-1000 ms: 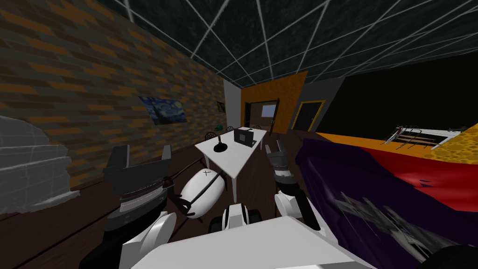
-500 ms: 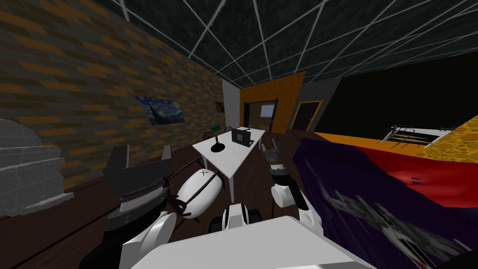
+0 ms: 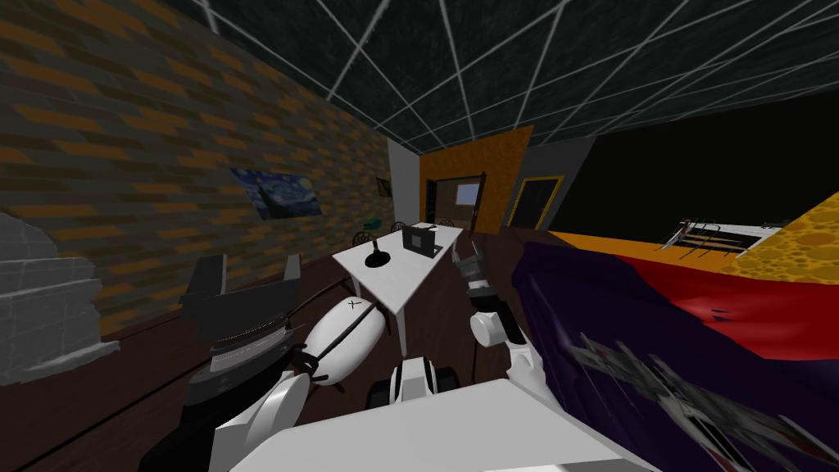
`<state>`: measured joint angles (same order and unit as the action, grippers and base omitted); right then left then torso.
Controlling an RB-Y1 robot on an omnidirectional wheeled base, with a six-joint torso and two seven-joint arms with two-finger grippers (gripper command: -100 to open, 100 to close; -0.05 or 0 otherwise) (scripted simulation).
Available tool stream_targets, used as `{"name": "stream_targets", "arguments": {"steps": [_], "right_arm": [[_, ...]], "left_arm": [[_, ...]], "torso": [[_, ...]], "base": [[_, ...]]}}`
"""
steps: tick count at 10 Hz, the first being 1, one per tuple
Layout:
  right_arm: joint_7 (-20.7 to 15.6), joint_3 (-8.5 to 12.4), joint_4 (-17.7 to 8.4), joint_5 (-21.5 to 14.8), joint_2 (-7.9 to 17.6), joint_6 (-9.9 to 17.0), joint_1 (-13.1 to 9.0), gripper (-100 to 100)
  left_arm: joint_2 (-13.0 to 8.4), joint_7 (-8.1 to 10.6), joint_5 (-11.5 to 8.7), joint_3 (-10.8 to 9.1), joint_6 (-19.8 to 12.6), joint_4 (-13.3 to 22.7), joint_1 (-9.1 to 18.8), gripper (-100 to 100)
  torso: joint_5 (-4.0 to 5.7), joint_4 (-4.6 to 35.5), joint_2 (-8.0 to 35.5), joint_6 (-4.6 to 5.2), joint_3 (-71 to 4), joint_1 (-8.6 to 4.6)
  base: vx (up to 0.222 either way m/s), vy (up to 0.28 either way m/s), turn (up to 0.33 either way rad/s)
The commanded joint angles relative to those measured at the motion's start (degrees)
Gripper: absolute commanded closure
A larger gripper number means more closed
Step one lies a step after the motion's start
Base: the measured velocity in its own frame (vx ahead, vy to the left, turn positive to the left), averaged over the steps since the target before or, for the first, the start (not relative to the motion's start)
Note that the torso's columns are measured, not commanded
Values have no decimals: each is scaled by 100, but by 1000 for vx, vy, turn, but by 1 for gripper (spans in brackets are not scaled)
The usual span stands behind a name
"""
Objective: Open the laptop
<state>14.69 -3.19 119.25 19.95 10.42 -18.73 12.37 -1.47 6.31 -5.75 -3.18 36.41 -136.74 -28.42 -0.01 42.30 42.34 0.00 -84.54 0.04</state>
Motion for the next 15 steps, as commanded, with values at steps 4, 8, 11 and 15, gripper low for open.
{"name": "stream_targets", "arguments": {"steps": [4, 8, 11, 15], "right_arm": [[354, 21, -604, 802, 58, 377, -741, -100], [665, 24, -1073, 1395, 63, 697, -1292, -100], [1017, 22, -1568, 1911, 58, 1015, -1815, -100], [1410, 14, -2065, 2471, 44, 1324, -2355, -100]], "left_arm": [[0, 0, 0, 0, 0, 0, 0, 0], [0, 0, 0, 0, 0, 0, 0, 0], [0, 0, 0, 0, 0, 0, 0, 0], [0, 0, 0, 0, 0, 0, 0, 0]], "torso": [[3, -2, -8, 0, -5, -9], [0, -1, -4, 0, -2, -1], [1, -2, -8, 0, -5, 0], [1, -1, -5, 0, -3, 0]], "base": [[1, -57, -12], [2, -69, -11], [10, -63, -10], [12, -67, -5]]}}
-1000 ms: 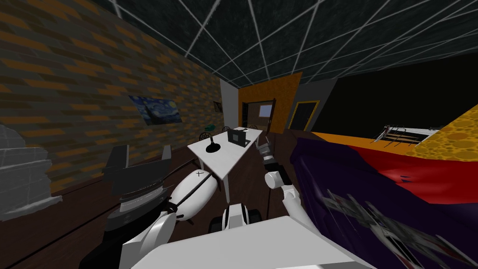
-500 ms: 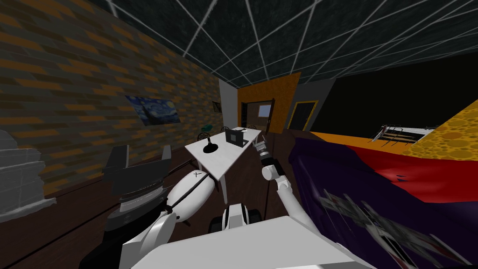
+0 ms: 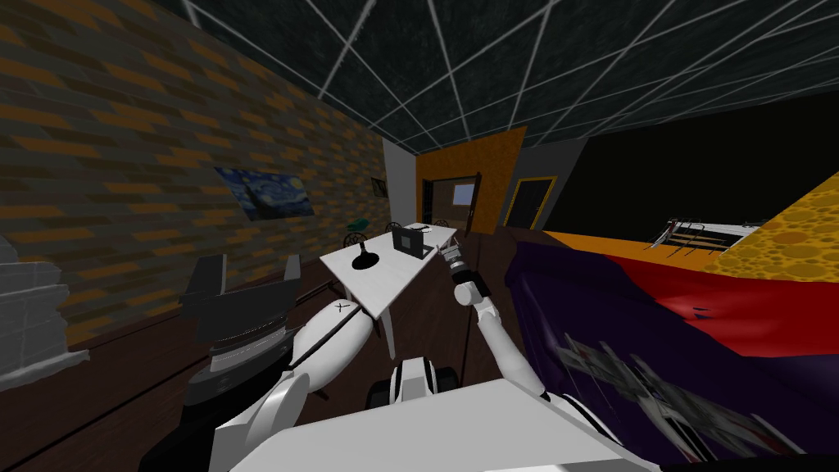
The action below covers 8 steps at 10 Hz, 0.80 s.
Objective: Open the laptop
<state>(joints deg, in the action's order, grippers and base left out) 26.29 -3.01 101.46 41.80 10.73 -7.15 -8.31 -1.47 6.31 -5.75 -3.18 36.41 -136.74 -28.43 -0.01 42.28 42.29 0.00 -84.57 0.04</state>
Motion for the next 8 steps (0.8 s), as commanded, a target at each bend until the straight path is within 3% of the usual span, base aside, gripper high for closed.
{"name": "stream_targets", "arguments": {"steps": [1, 7, 8], "right_arm": [[250, -5, -325, 345, 13, 166, -340, -100], [1125, -39, -1371, 1310, -33, 737, -1354, -100], [1143, -39, -1455, 1322, -33, 737, -1413, -100]], "left_arm": [[0, 0, 0, 0, 0, 0, 0, 0], [0, 0, 0, 0, 0, 0, 0, 0], [0, 0, 0, 0, 0, 0, 0, 0]], "torso": [[0, 0, -3, -1, -1, -4], [1, -1, -4, 0, -3, -3], [-1, 0, 1, -1, 0, 1]], "base": [[13, -56, 1], [29, -66, 1], [29, -56, 7]]}}
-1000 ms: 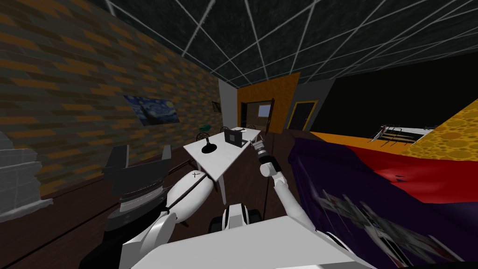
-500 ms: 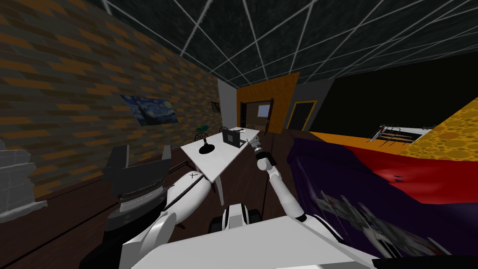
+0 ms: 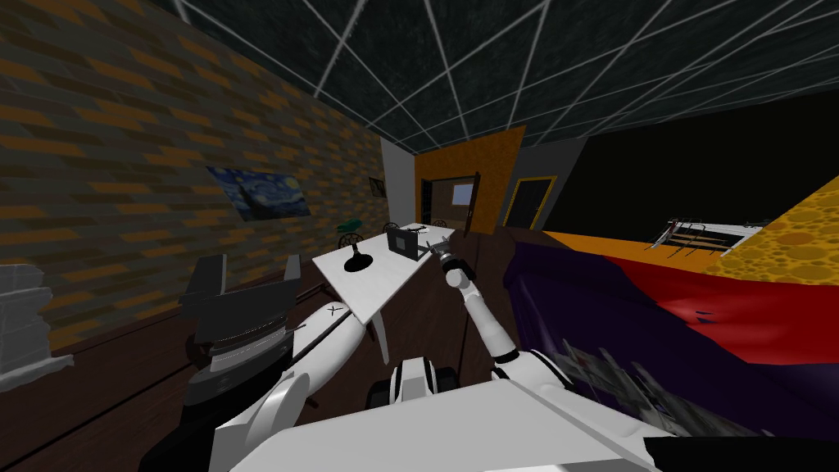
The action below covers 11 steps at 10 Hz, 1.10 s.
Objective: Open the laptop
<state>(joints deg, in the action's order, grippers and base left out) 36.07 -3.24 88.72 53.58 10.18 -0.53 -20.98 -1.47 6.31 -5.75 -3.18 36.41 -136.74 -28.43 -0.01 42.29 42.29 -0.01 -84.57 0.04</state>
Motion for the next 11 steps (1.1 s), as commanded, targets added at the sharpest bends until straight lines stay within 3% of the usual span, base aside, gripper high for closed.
{"name": "stream_targets", "arguments": {"steps": [1, 2, 3, 6, 7, 8, 9, 10, 11], "right_arm": [[406, -28, -426, 358, 8, 206, -402, -100], [406, -28, -472, 358, 8, 206, -402, -100], [651, -41, -759, 559, -10, 331, -650, -100], [1117, -71, -1222, 925, -53, 564, -1076, -100], [1146, -71, -1334, 925, -53, 564, -1122, -100], [1368, -87, -1494, 1090, -78, 670, -1329, -100], [1391, -87, -1612, 1090, -78, 670, -1345, -100], [1616, -103, -1825, 1243, -107, 771, -1557, -100], [1633, -103, -1880, 1243, -107, 771, -1557, -100]], "left_arm": [[0, 0, 0, 0, 0, 0, 0, 0], [0, 0, 0, 0, 0, 0, 0, 0], [0, 0, 0, 0, 0, 0, 0, 0], [0, 0, 0, 0, 0, 0, 0, 0], [0, 0, 0, 0, 0, 0, 0, 0], [0, 0, 0, 0, 0, 0, 0, 0], [0, 0, 0, 0, 0, 0, 0, 0], [0, 0, 0, 0, 0, 0, 0, 0], [0, 0, 0, 0, 0, 0, 0, 0]], "torso": [[0, 1, 3, 2, 3, 0], [1, 0, 0, 0, 0, -3], [1, -1, 0, 1, 0, 0], [3, -2, -3, 1, -2, -5], [0, 0, -2, 0, -1, -1], [-1, 1, 5, 1, 3, 4], [-1, 2, 3, -1, 2, 3], [1, 0, 3, 2, 2, -1], [2, 0, -3, 0, -1, -6]], "base": [[38, -62, 2], [35, -45, 10], [40, -45, 8], [55, -68, 12], [37, -40, 10], [38, -36, 7], [32, -30, 14], [44, -38, 10], [43, -37, 11]]}}
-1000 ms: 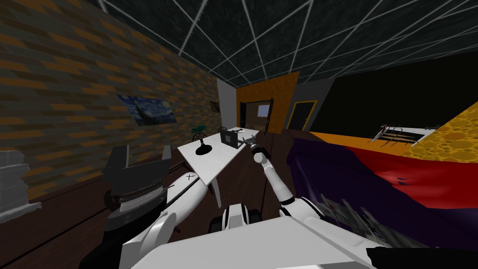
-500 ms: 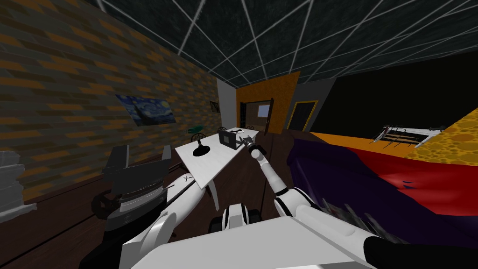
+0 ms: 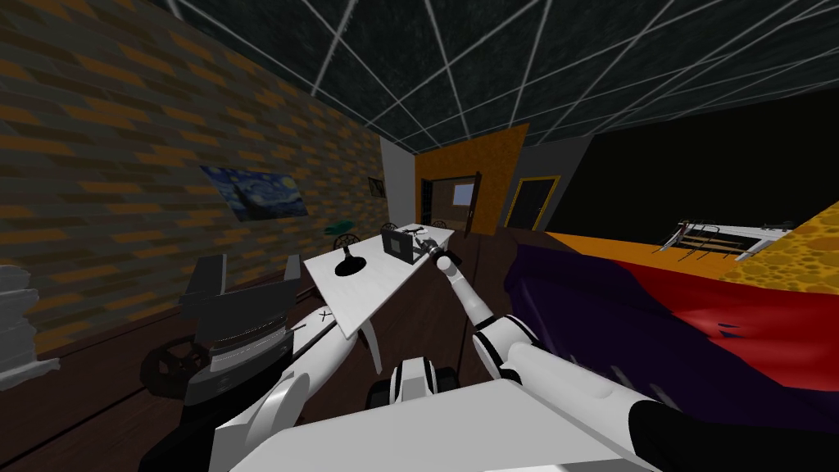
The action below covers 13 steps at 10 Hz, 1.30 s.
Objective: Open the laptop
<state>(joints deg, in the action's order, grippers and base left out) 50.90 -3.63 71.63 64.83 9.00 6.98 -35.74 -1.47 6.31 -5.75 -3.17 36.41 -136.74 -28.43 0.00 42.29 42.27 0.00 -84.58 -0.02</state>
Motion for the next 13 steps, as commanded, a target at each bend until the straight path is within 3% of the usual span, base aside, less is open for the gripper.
{"name": "stream_targets", "arguments": {"steps": [1, 3, 5, 6, 7, 9, 12, 13], "right_arm": [[385, -80, -402, 260, -20, 115, -282, -100], [385, -80, -430, 260, -20, 115, -282, -100], [781, -112, -832, 512, -87, 283, -649, -100], [829, -112, -912, 512, -87, 283, -649, -100], [1035, -127, -1105, 621, -122, 358, -814, -100], [1035, -127, -1132, 621, -122, 358, -814, -100], [1540, -167, -1683, 883, -227, 537, -1225, -100], [1570, -167, -1687, 883, -227, 537, -1225, -100]], "left_arm": [[0, 0, 0, 0, 0, 0, 0, 0], [0, 0, 0, 0, 0, 0, 0, 0], [0, 0, 0, 0, 0, 0, 0, 0], [0, 0, 0, 0, 0, 0, 0, 0], [0, 0, 0, 0, 0, 0, 0, 0], [0, 0, 0, 0, 0, 0, 0, 0], [0, 0, 0, 0, 0, 0, 0, 0], [0, 0, 0, 0, 0, 0, 0, 0]], "torso": [[1, -2, 0, 1, 0, -1], [0, 0, 5, 1, 2, 3], [-2, 1, 3, -1, 2, 5], [2, -2, -6, 0, -4, -6], [2, -3, -3, 1, -3, -3], [-2, 0, 4, 1, 2, 7], [1, -2, -4, 0, -2, -3], [2, -3, -6, 1, -4, -4]], "base": [[40, -43, 15], [23, -26, 4], [42, -39, 17], [45, -46, 15], [46, -36, 10], [30, -16, 4], [44, -32, 18], [37, -30, 8]]}}
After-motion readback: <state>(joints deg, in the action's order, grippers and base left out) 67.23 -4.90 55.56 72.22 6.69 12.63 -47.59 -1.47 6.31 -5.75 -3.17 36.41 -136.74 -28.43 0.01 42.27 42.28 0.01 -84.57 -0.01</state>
